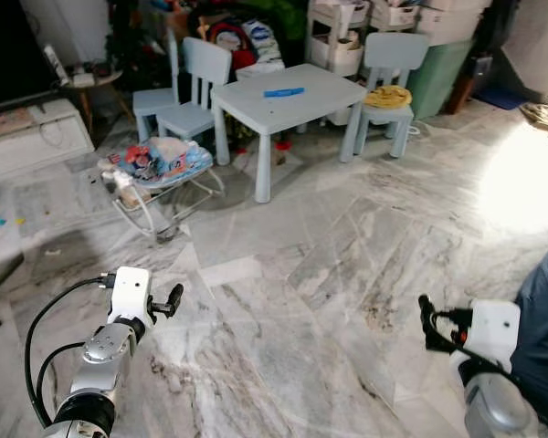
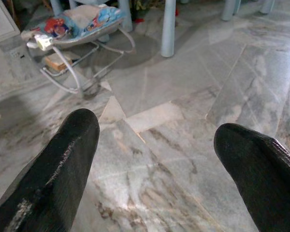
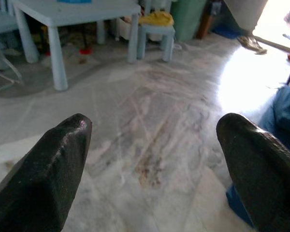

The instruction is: Hang keys on a hook

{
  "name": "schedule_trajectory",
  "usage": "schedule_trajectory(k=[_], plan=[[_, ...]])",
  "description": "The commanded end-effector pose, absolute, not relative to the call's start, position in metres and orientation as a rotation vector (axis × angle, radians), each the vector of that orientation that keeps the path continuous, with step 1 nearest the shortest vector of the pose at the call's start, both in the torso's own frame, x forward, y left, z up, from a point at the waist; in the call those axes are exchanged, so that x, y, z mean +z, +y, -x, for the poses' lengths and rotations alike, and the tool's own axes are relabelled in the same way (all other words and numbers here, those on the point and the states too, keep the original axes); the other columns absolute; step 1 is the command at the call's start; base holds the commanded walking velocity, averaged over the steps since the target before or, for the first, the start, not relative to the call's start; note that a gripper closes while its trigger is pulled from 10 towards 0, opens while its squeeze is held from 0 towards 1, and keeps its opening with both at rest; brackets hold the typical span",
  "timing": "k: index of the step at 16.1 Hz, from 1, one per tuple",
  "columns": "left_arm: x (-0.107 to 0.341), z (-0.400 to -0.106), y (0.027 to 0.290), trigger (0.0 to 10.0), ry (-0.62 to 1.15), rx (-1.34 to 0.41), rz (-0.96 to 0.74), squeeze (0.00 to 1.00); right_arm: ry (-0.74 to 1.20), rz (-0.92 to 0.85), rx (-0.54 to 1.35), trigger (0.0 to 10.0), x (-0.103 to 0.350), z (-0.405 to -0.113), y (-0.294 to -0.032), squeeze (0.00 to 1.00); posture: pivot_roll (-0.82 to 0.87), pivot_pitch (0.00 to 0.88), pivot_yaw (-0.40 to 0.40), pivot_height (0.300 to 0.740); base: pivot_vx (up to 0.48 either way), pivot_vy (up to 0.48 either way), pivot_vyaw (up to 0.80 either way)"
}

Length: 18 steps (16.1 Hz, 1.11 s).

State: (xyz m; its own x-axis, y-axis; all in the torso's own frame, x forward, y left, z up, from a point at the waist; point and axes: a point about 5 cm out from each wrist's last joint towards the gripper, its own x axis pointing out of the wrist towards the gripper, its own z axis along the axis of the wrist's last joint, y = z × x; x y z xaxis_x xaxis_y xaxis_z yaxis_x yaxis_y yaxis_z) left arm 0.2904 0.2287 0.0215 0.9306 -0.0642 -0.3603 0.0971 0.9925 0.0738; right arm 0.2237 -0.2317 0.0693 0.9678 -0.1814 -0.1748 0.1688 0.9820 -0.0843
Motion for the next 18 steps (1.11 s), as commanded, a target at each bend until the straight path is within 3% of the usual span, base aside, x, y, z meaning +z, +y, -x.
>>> schedule_trajectory(k=[1, 5, 6, 7, 13, 15, 18], plan=[[0.018, -0.292, 0.229, 10.0, 0.431, -0.099, -0.120, 0.00, 0.214, 0.057, -0.175, 10.0, 0.060, -0.223, -0.236, 0.00, -0.01, 0.000, -0.037, 0.740, 0.000, 0.000, 0.00], [-0.010, -0.273, 0.226, 10.0, 0.597, -0.104, -0.111, 0.00, 0.384, -0.006, -0.248, 10.0, 0.017, -0.209, -0.258, 0.00, -0.01, 0.000, -0.036, 0.740, 0.000, 0.000, 0.00], [-0.025, -0.260, 0.222, 10.0, 0.682, -0.116, -0.163, 0.00, 0.500, -0.112, -0.300, 10.0, -0.010, -0.201, -0.265, 0.00, -0.02, 0.000, -0.035, 0.740, 0.000, 0.000, 0.00], [-0.032, -0.253, 0.220, 10.0, 0.721, -0.139, -0.205, 0.00, 0.591, -0.107, -0.295, 10.0, -0.027, -0.194, -0.267, 0.00, -0.02, 0.000, -0.034, 0.740, 0.000, 0.000, 0.00], [-0.057, -0.224, 0.216, 10.0, 0.883, -0.051, -0.117, 0.00, 1.021, -0.026, -0.119, 10.0, -0.092, -0.132, -0.233, 0.00, -0.04, 0.000, -0.031, 0.740, 0.000, 0.000, 0.00], [-0.063, -0.215, 0.216, 10.0, 0.915, -0.041, -0.143, 0.00, 0.998, -0.052, -0.187, 10.0, -0.089, -0.138, -0.243, 0.00, -0.03, 0.000, -0.034, 0.740, 0.000, 0.000, 0.00], [-0.060, -0.218, 0.218, 10.0, 0.911, -0.050, -0.135, 0.00, 0.965, 0.021, -0.105, 10.0, -0.081, -0.153, -0.251, 0.00, -0.04, 0.000, -0.030, 0.740, 0.000, 0.000, 0.27]])
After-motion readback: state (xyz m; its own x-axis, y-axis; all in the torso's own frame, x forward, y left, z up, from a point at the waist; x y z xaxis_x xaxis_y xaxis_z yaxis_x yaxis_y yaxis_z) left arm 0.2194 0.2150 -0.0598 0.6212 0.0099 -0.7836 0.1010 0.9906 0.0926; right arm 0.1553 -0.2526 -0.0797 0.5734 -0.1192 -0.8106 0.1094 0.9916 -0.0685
